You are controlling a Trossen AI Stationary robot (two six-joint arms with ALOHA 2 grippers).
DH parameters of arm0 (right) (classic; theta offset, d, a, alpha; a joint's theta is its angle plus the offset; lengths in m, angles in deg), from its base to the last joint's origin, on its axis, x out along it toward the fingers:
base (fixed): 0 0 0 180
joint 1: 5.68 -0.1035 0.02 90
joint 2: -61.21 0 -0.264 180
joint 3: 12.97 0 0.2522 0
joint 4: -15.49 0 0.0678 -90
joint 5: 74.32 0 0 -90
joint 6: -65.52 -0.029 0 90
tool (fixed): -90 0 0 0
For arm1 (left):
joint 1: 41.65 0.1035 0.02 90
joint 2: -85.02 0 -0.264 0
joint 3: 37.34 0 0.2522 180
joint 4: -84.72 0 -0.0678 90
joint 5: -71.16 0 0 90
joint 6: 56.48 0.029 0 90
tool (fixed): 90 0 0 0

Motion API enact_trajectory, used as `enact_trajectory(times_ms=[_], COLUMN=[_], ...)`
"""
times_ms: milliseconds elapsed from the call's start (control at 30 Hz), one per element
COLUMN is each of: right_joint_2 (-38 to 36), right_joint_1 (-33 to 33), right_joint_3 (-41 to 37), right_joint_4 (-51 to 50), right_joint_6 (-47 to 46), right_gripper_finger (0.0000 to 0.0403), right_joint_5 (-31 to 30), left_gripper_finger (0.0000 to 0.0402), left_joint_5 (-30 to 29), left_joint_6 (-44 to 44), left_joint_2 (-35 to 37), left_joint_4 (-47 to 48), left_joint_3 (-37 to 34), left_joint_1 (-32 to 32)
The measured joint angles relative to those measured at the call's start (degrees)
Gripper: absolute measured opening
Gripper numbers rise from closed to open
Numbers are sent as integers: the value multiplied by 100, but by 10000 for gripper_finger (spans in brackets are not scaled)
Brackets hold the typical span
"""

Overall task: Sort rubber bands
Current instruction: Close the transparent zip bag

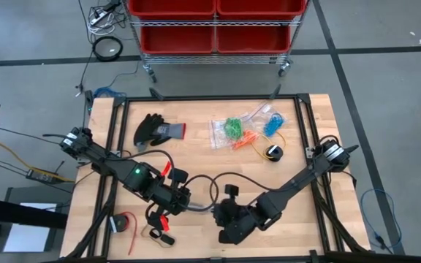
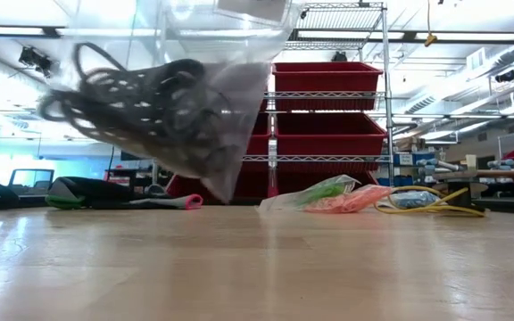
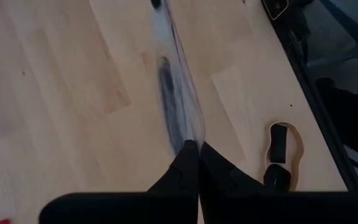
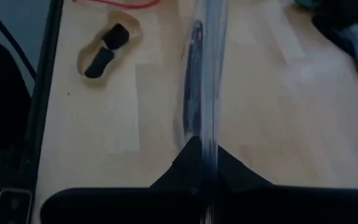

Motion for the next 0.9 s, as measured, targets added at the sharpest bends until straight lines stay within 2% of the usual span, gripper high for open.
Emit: enact_trajectory(times_ms=[233, 467, 600, 733, 900], right_joint_2=[-251, -394, -415, -415, -414], right_joint_1=[-337, -520, -541, -536, -425], right_joint_3=[0, 0, 0, 0, 0], right_joint_4=[-995, -1051, -681, 63, 712], right_joint_6=[-808, -953, -790, -187, 357], right_gripper_finger=[0, 0, 6, 44, 118], right_joint_5=[-307, -445, -532, -572, -605], left_gripper_finger=[1, 1, 1, 1, 1], left_joint_5=[-33, -37, -39, -39, -43], left_joint_6=[-30, -43, -44, -44, -44], left_joint_2=[0, 0, 0, 0, 0], left_joint_4=[111, 93, 89, 77, 56], left_joint_3=[0, 0, 0, 0, 0], left_joint_1=[-2, -2, -2, -2, 0])
